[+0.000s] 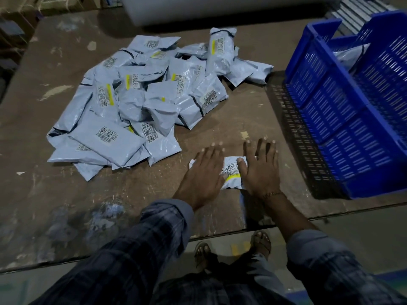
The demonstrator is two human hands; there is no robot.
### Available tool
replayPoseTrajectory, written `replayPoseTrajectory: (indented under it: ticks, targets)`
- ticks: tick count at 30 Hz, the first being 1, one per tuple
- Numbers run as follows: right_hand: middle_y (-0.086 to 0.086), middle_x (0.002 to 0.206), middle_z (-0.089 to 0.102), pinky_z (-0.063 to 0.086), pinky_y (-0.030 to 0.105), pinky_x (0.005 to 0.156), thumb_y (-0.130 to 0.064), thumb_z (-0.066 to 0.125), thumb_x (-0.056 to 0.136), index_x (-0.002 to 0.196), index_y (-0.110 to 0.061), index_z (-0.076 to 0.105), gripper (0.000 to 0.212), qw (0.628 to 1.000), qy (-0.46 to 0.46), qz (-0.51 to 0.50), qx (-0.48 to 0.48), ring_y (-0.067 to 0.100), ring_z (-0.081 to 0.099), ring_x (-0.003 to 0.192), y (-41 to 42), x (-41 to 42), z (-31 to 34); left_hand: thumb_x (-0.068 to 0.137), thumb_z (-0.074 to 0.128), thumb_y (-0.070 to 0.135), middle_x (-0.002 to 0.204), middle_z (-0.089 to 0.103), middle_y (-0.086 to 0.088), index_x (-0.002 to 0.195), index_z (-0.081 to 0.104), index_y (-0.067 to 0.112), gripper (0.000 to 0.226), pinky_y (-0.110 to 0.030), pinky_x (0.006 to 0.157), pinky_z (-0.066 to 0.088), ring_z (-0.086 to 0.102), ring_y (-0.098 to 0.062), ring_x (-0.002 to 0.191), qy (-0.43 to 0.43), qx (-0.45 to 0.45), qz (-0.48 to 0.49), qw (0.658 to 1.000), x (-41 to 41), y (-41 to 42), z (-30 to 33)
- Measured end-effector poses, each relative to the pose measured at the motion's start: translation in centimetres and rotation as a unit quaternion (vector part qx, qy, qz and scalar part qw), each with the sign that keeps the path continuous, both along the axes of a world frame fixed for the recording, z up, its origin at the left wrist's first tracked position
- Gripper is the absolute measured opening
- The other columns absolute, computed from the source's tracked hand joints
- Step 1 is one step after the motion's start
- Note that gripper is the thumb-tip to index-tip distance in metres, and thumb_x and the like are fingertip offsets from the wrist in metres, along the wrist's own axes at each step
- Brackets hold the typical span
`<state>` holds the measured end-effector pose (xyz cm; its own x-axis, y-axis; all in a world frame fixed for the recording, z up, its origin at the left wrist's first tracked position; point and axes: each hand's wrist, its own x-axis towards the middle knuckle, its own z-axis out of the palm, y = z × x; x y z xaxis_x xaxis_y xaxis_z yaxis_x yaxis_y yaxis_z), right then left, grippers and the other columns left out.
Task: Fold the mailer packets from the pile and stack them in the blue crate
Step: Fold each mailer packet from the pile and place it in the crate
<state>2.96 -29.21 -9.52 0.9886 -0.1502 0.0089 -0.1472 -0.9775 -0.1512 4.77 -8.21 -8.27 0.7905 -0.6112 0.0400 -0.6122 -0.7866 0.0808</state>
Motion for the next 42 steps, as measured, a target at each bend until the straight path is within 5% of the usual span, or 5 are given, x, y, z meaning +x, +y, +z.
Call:
replayPoseTrajectory:
  ticks: [17, 23, 34, 39, 42]
  targets:
    - [0.025, 0.171, 0.006, 0.007, 0.057, 0.127, -0.066, 0.019, 0.102, 0.165, -0.03, 0.019, 0.073, 1.0, -0.007, 0.02, 0.022, 0.046, -0.003, 0.158, -0.9, 0.0, 0.1, 0.114, 0.027, 0.049, 0.177, 0.004, -0.014, 0.168, 0.011, 0.003, 0.072, -0.048, 0.132, 0.012, 0.002, -0.028, 0.164, 0.008, -0.03, -0.068, 0.997, 0.7, 1.3, -0.2]
    - [0.025, 0.17, 0.01, 0.012, 0.059, 0.126, -0.058, 0.023, 0.105, 0.163, -0.037, 0.024, 0.062, 1.0, -0.026, 0.009, 0.002, 0.048, 0.004, 0.157, 0.4, -2.6, 0.1, 0.112, 0.029, 0.051, 0.178, 0.006, -0.011, 0.169, 0.01, 0.007, 0.074, -0.046, 0.132, 0.013, 0.005, -0.028, 0.164, 0.064, -0.053, 0.054, 0.995, 1.4, 0.8, -0.1]
    - [0.025, 0.169, 0.017, 0.009, 0.061, 0.125, -0.068, 0.02, 0.102, 0.165, -0.029, 0.022, 0.074, 0.999, -0.005, 0.04, 0.005, 0.048, 0.012, 0.155, -0.3, -1.6, 0.9, 0.109, 0.023, 0.063, 0.178, 0.003, -0.01, 0.169, 0.011, 0.009, 0.082, -0.047, 0.133, 0.01, 0.0, -0.028, 0.164, 0.062, -0.041, 0.065, 0.995, 0.3, 0.7, -0.4]
    - [0.019, 0.153, 0.046, 0.024, 0.057, 0.123, -0.063, 0.047, 0.098, 0.147, -0.019, 0.052, 0.066, 0.991, -0.014, 0.131, 0.019, 0.043, 0.033, 0.148, -1.4, -2.9, 2.1, 0.102, 0.007, 0.076, 0.178, 0.007, -0.007, 0.169, 0.014, 0.012, 0.093, -0.046, 0.133, 0.004, 0.002, -0.024, 0.164, 0.082, -0.106, 0.181, 0.974, -1.2, 1.0, -0.9]
    - [0.008, 0.113, 0.061, 0.039, 0.046, 0.106, -0.049, 0.075, 0.085, 0.115, -0.014, 0.06, 0.048, 0.986, -0.03, 0.155, 0.043, 0.034, 0.057, 0.111, -1.8, -2.7, 3.9, 0.102, -0.001, 0.074, 0.176, 0.018, -0.003, 0.168, 0.022, 0.014, 0.092, -0.048, 0.132, 0.011, 0.013, -0.02, 0.163, 0.092, -0.146, 0.215, 0.961, -1.0, 0.5, -1.2]
